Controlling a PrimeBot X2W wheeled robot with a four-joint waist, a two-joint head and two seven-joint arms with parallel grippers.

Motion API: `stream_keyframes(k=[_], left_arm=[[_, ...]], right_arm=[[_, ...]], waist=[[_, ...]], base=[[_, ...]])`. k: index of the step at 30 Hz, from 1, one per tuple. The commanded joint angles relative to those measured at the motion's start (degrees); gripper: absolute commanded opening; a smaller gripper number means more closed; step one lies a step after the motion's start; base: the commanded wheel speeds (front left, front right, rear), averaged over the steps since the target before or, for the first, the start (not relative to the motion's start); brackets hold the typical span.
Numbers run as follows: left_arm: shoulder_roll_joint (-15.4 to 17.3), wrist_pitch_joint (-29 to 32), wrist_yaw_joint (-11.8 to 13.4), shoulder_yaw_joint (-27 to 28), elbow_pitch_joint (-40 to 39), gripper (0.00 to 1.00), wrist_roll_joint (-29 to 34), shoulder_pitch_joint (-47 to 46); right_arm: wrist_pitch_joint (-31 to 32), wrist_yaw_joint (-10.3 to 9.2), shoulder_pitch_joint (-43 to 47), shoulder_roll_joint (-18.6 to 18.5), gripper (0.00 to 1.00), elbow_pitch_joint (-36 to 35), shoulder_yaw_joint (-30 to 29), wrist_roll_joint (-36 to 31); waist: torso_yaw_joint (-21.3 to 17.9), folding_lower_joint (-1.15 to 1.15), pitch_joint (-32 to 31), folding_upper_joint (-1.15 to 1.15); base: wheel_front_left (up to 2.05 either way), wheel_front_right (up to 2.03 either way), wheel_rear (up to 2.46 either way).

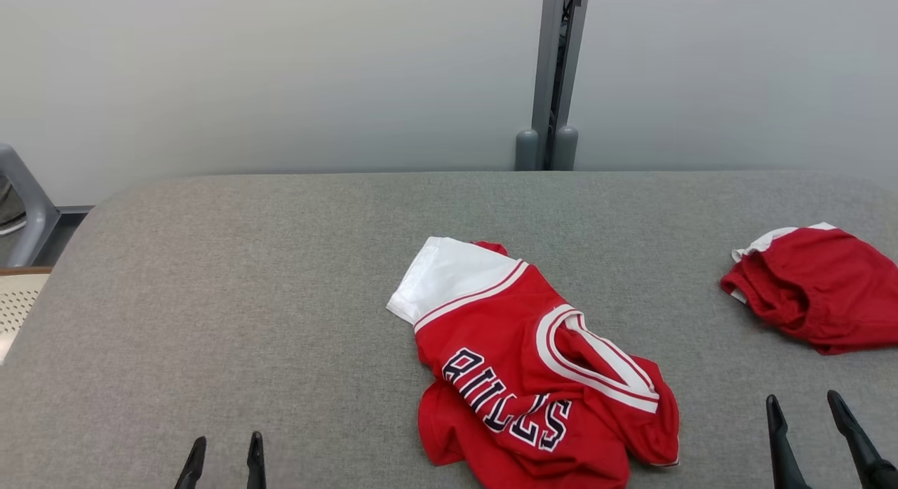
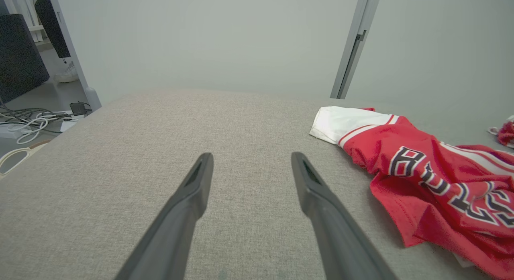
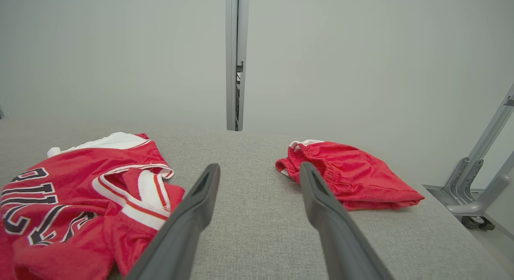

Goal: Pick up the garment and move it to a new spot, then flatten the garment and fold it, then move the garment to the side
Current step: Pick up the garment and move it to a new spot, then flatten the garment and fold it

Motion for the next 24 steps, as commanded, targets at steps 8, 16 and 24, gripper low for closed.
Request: stream_keyframes(k=[8,16,24], left_arm=[[-5.5,-0.2,-8.9,9.5,1.1,1.0,6.5,3.4],[-7.8,-0.2,-12.8,13.2,1.6,1.0,10.0,2.3],[-8.4,-0.2,-14.0,14.3,1.9,1.0,10.9,2.3]], right_arm=[[-0.2,-0.01,1.8,-0.4,1.0,2.0,0.9,2.1],[-0.2,-0.01,1.4,-0.4,1.0,2.4,1.5,2.4],[-0.2,-0.01,1.4,-0.4,1.0,2.5,2.1,2.8]], waist=[[1.5,0.0,-1.8,0.0],[1.5,0.0,-1.6,0.0],[1.4,0.0,-1.5,0.0]], base=[[0.0,0.0,0.0],[0.0,0.0,0.0],[0.0,0.0,0.0]])
